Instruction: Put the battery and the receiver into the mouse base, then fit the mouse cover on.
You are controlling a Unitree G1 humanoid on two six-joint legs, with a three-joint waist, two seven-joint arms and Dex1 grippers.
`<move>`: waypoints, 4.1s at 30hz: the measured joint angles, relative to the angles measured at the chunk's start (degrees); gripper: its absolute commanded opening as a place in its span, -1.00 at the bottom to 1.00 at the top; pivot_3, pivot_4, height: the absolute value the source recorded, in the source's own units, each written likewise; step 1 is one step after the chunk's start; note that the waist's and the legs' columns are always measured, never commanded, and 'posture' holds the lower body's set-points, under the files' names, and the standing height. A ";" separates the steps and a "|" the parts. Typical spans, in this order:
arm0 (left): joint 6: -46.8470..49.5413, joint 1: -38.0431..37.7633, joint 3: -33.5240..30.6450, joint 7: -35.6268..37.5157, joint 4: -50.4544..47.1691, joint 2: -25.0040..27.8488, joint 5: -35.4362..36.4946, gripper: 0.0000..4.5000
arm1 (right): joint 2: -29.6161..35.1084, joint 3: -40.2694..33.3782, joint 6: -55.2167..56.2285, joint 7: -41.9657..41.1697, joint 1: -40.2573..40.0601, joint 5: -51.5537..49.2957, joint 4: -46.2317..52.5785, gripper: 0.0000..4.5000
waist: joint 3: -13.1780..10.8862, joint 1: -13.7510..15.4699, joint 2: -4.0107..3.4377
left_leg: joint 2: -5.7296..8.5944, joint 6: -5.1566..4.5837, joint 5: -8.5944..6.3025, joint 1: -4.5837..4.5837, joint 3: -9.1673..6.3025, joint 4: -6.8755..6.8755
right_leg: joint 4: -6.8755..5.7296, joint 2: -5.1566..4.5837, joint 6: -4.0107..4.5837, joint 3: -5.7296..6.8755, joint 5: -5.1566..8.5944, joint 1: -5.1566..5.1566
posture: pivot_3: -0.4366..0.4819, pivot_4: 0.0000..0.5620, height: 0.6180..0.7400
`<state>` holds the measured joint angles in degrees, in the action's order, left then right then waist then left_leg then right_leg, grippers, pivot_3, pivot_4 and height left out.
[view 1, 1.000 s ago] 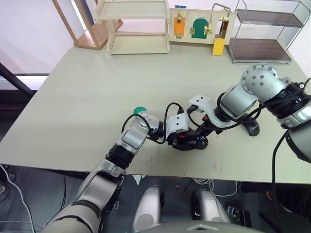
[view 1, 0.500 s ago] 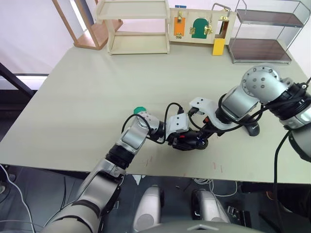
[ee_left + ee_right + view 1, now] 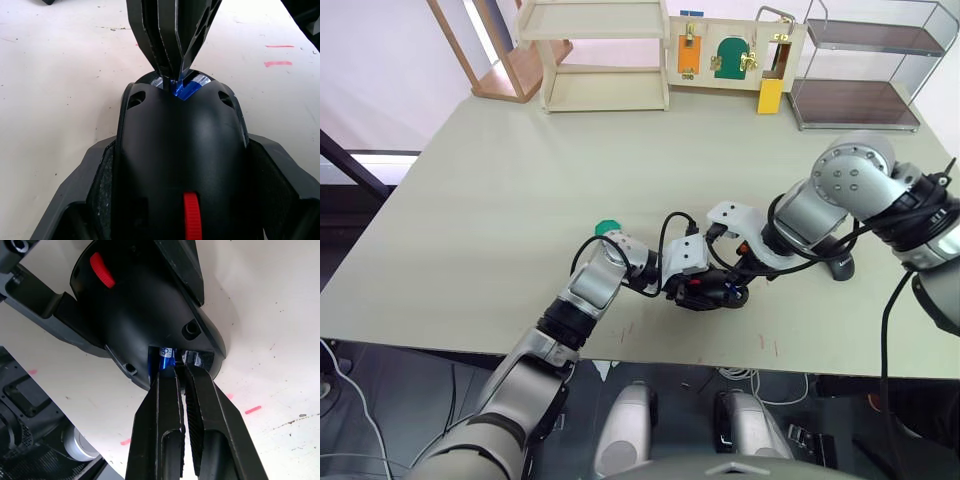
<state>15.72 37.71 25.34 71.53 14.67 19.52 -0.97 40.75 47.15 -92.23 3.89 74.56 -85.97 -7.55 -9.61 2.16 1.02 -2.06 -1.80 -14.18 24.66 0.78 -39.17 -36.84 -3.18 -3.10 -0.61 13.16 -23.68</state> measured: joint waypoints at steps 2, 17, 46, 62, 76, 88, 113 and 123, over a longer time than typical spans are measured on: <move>0.00 0.00 0.00 -0.02 0.00 -0.02 0.00 0.32 | 0.49 0.35 0.00 -0.87 -0.03 0.36 0.64 -1.00 | 0.00 0.00 0.00 | 0.00 0.00 0.00 0.01 -0.03 0.00 | 0.01 -0.01 0.00 0.00 0.00 0.00 | -0.05 -0.47 1.00; -0.01 -0.20 0.00 -0.22 -0.14 -0.02 0.00 0.32 | 0.89 0.81 0.00 -4.97 -0.02 3.44 1.16 -1.00 | 0.01 0.00 -0.01 | 0.00 0.00 0.00 0.00 -0.30 0.00 | 0.01 -0.02 0.00 0.01 0.00 0.00 | -0.05 -0.47 1.00; -0.01 -0.29 0.00 -0.10 -0.39 0.07 0.00 0.32 | 2.01 0.82 0.00 -6.88 1.26 2.67 -0.19 -1.00 | 0.01 0.00 -0.02 | 0.00 0.00 0.00 0.04 -0.36 0.03 | 0.06 -0.02 0.01 0.07 0.00 -0.01 | -0.05 -0.47 1.00; 0.08 -0.41 0.00 -0.15 -0.57 0.08 0.00 0.32 | 1.01 -0.06 0.00 -6.08 -0.02 4.31 -0.22 -1.00 | 0.00 0.00 -0.03 | 0.00 0.00 0.00 0.04 -0.36 0.04 | 0.07 -0.03 0.01 0.07 0.00 -0.01 | -0.05 -0.47 1.00; 0.72 -0.89 0.00 -0.22 -1.58 0.15 -0.03 0.32 | 0.70 -0.34 0.00 -5.72 -0.36 4.56 -0.13 -1.00 | 0.01 0.00 -0.03 | 0.00 -0.01 -0.01 0.05 -0.36 0.06 | 0.11 -0.03 0.01 0.08 0.00 -0.01 | -0.05 -0.47 1.00; 0.86 -0.96 0.01 -0.28 -1.73 0.09 -0.03 0.32 | 1.72 -0.30 0.38 -6.11 -1.16 5.31 1.53 -1.00 | 0.00 0.01 -0.04 | 0.01 -0.02 -0.02 0.07 -0.37 0.07 | 0.13 -0.04 0.01 0.10 0.00 -0.01 | -0.05 -0.47 1.00; 1.11 -1.08 0.01 -0.49 -1.74 -0.30 -0.12 0.32 | 0.07 -1.94 -0.02 -4.39 -2.39 5.66 -0.30 -1.00 | 0.13 -0.04 -0.10 | 0.00 -0.02 -0.02 0.04 -0.36 0.07 | 0.13 -0.04 0.01 0.09 0.00 0.00 | -0.05 -0.47 1.00; 1.18 -1.17 0.01 -0.55 -1.75 -0.45 -0.14 0.32 | 0.24 -0.43 0.35 -4.36 -1.49 3.89 -1.81 -1.00 | 0.22 -0.04 -0.17 | 0.00 -0.02 -0.02 0.04 -0.36 0.07 | 0.13 -0.04 0.01 0.09 0.00 0.00 | -0.05 -0.47 1.00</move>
<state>16.90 36.54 25.36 70.97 12.93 19.08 -1.10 40.99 46.72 -91.88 -0.47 73.07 -82.08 -9.36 -9.39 2.12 0.85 -2.06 -1.83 -14.20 24.69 0.43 -39.10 -36.71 -3.23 -3.10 -0.52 13.16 -23.68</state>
